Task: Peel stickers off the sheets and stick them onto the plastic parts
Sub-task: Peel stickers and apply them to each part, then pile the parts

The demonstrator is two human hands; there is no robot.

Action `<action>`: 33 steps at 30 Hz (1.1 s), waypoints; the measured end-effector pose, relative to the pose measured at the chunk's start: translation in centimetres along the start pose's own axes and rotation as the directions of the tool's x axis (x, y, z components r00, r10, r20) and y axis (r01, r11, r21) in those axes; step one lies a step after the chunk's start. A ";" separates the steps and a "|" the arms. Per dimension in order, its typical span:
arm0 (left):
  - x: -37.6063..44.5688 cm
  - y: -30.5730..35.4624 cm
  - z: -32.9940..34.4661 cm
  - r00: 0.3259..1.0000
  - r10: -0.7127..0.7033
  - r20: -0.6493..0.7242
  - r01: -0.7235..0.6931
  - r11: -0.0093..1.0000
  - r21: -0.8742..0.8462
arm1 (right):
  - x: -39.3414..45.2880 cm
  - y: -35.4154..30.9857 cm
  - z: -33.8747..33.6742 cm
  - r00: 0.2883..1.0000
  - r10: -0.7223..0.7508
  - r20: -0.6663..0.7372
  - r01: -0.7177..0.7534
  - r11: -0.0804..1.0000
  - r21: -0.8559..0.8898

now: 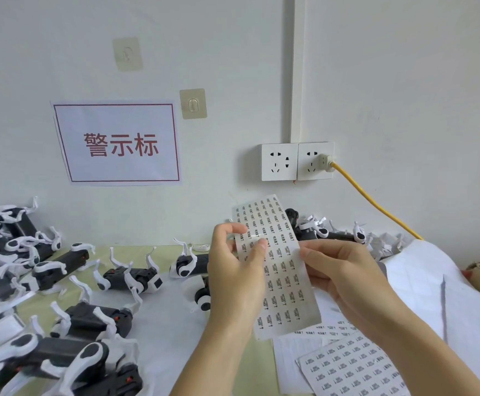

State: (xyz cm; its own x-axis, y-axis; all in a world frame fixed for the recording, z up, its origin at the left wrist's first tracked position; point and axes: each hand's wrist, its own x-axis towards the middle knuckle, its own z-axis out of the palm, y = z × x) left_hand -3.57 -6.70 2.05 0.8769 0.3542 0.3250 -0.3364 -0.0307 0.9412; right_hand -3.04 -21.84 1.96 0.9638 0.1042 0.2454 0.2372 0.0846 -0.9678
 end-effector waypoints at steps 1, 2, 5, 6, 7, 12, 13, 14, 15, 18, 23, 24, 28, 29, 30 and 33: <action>0.0 0.0 0.0 1.000 0.009 0.010 -0.009 1.000 0.008 | 0.0 0.0 0.0 1.000 -0.003 -0.013 0.003 1.000 -0.003; 0.0 -0.1 0.1 1.000 0.015 0.021 -0.015 1.000 0.010 | 0.0 0.0 0.1 1.000 -0.005 -0.028 0.005 1.000 -0.006; -0.1 -0.2 0.3 0.999 0.041 0.031 -0.042 0.999 0.027 | -0.1 0.0 0.1 0.997 -0.005 -0.073 0.005 1.000 -0.007; -0.1 -0.2 0.3 0.998 0.053 0.033 -0.054 0.998 0.038 | -0.1 0.0 0.1 0.997 -0.004 -0.082 0.004 1.000 -0.005; -0.1 -0.2 0.4 0.997 0.062 0.037 -0.063 0.997 0.048 | -0.1 0.0 0.1 0.996 -0.003 -0.090 0.003 1.000 -0.002; -0.1 -0.4 0.5 0.995 0.098 0.036 -0.102 0.986 0.133 | -0.1 0.0 0.2 0.993 -0.006 -0.120 0.006 1.000 -0.003; -0.2 -0.4 0.5 0.992 0.125 0.030 -0.129 0.976 0.176 | -0.1 0.1 0.2 0.992 -0.009 -0.124 0.007 1.000 -0.011; -0.3 -0.4 0.4 0.986 0.167 0.021 -0.167 0.959 0.228 | -0.1 0.1 0.2 0.992 -0.012 -0.129 0.009 1.000 -0.024; -0.3 -0.5 0.4 0.975 0.223 0.013 -0.218 0.933 0.287 | -0.1 0.1 0.3 0.991 -0.017 -0.134 0.012 0.999 -0.041; -0.4 -0.3 0.3 0.914 0.404 0.037 -0.379 0.818 0.432 | -0.2 0.1 0.5 0.988 -0.033 -0.150 0.020 0.996 -0.087; -0.9 -0.3 0.9 0.886 0.434 0.164 -0.463 0.802 0.378 | -0.2 0.4 0.9 0.989 -0.042 -0.139 0.022 0.990 -0.142; -0.9 -0.4 1.1 0.893 0.414 0.174 -0.449 0.816 0.363 | -0.2 0.4 1.0 0.989 -0.049 -0.137 0.029 0.989 -0.146; -0.8 -0.6 1.1 0.901 0.397 0.177 -0.435 0.833 0.343 | -0.4 0.4 1.0 0.988 -0.082 -0.132 0.060 0.984 -0.167; -0.7 -0.6 1.1 0.901 0.396 0.179 -0.434 0.835 0.339 | -0.3 0.4 1.0 0.987 -0.087 -0.132 0.063 0.983 -0.173; -0.7 -0.6 1.1 0.902 0.391 0.181 -0.431 0.839 0.333 | -0.3 0.4 1.0 0.986 -0.091 -0.139 0.066 0.983 -0.174; -0.8 -0.7 1.0 0.913 0.380 0.144 -0.407 0.842 0.354 | -0.1 0.5 0.8 0.971 -0.099 -0.217 0.070 0.988 -0.136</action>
State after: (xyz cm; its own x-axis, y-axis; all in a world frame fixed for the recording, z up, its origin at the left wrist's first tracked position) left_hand -3.69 -7.89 1.22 0.7226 0.1769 0.6683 -0.5185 -0.5006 0.6932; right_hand -3.11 -21.05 1.54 0.9390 -0.1224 0.3215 0.3185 -0.0443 -0.9469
